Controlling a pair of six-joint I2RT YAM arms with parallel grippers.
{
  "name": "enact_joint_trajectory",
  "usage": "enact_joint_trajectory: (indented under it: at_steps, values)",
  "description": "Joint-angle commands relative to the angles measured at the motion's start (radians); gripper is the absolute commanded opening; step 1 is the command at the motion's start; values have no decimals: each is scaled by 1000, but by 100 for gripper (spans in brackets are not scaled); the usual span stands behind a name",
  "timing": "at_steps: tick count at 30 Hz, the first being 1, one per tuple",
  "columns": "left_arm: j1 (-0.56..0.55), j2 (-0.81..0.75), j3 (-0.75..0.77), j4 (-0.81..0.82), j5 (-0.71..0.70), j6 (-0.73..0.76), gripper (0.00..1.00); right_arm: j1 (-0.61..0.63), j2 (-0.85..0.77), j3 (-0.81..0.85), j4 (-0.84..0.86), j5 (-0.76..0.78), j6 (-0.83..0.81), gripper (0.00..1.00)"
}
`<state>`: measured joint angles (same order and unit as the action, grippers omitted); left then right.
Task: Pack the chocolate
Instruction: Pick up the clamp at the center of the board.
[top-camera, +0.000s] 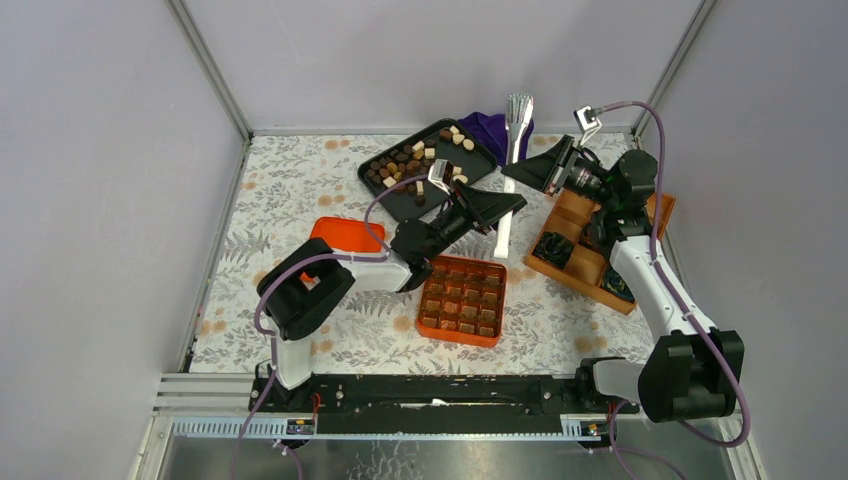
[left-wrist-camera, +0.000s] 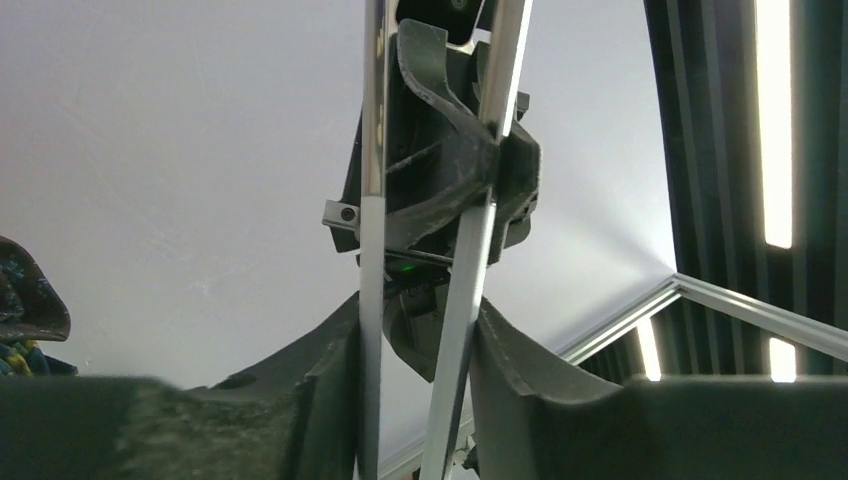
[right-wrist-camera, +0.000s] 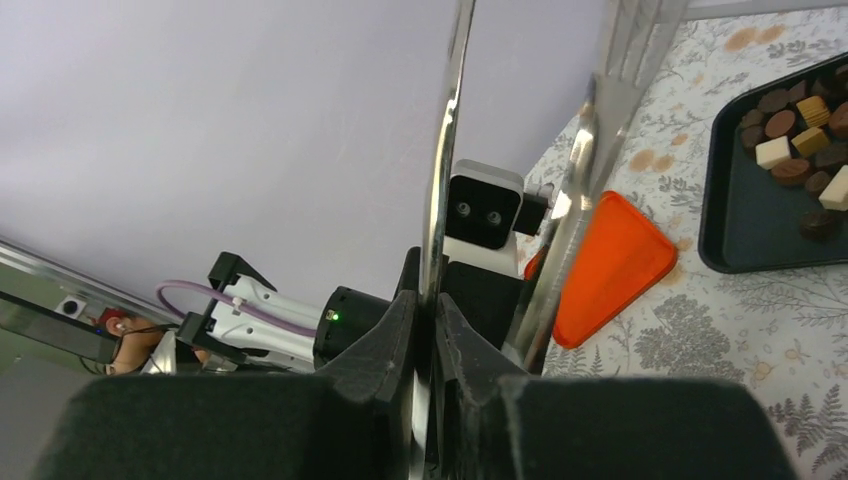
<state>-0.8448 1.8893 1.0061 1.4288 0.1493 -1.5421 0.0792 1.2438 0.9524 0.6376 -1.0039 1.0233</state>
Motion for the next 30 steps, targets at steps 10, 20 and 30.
enact_joint_trajectory:
  at_steps: [10,20,30]
  values:
    - [21,-37,-32,163,-31,64,32,-50,-24,128,-78,-123,-193,60]
    - [47,-85,-69,174,57,156,33,-73,-41,295,-614,-149,-624,70]
    - [43,-63,13,176,239,163,33,-40,-6,212,-242,-160,-289,99]
